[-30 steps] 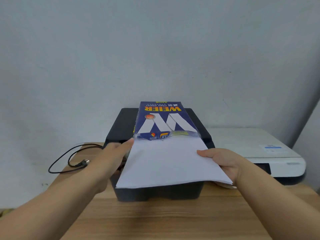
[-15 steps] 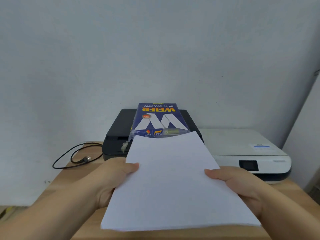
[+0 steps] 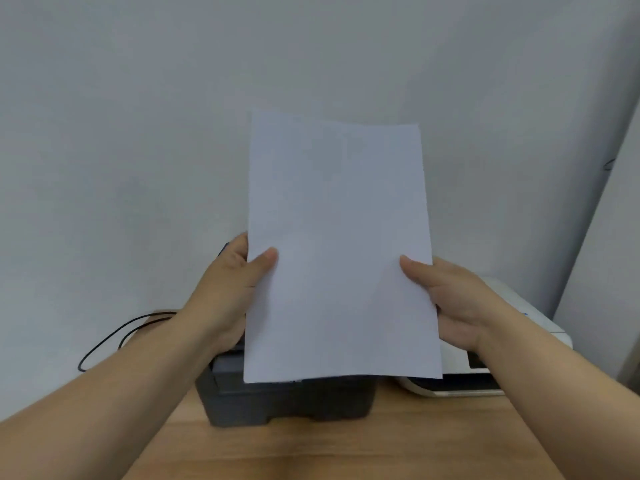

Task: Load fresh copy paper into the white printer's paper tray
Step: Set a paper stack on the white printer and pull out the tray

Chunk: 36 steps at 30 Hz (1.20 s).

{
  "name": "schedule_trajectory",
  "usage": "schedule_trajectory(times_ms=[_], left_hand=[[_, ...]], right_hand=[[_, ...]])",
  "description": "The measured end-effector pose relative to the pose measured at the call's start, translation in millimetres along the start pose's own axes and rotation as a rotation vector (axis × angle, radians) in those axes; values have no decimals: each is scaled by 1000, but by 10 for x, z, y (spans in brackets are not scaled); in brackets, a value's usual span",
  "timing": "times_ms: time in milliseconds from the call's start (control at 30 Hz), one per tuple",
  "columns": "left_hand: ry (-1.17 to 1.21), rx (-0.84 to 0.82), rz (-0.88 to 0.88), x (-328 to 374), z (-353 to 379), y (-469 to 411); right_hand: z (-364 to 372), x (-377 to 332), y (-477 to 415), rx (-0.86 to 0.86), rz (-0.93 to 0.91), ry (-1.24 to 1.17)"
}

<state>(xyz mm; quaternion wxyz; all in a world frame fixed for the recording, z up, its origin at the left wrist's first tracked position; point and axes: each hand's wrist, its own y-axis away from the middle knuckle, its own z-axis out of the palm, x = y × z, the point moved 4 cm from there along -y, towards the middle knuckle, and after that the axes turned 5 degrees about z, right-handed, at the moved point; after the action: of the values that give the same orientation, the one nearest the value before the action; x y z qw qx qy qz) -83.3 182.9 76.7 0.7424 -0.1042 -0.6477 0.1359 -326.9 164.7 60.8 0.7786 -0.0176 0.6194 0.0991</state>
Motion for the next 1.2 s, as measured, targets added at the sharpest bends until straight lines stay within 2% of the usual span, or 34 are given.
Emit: schedule_trajectory(times_ms=[167,300,667,867,1067,1200], left_hand=[[-33,9,217,4,50,-814],[-57,31,262,-135,14,-1394],[-128,86,139,-908,-136,-1845],[-195,196,153,-987,-75,-1816],[-294,258,209,-768,576,-1883],[-221,177,123,-962,1383,-2018]], right_hand=[[51,-302,-707,106,-293,54],[35,-402,-1303,148,-402,73],[-150,107,-2123,104,-307,-46],[-207,209,-2162,134,-332,49],[-722,-271,-1985,220,-382,107],[-1550,-525,-1830,224,-257,125]])
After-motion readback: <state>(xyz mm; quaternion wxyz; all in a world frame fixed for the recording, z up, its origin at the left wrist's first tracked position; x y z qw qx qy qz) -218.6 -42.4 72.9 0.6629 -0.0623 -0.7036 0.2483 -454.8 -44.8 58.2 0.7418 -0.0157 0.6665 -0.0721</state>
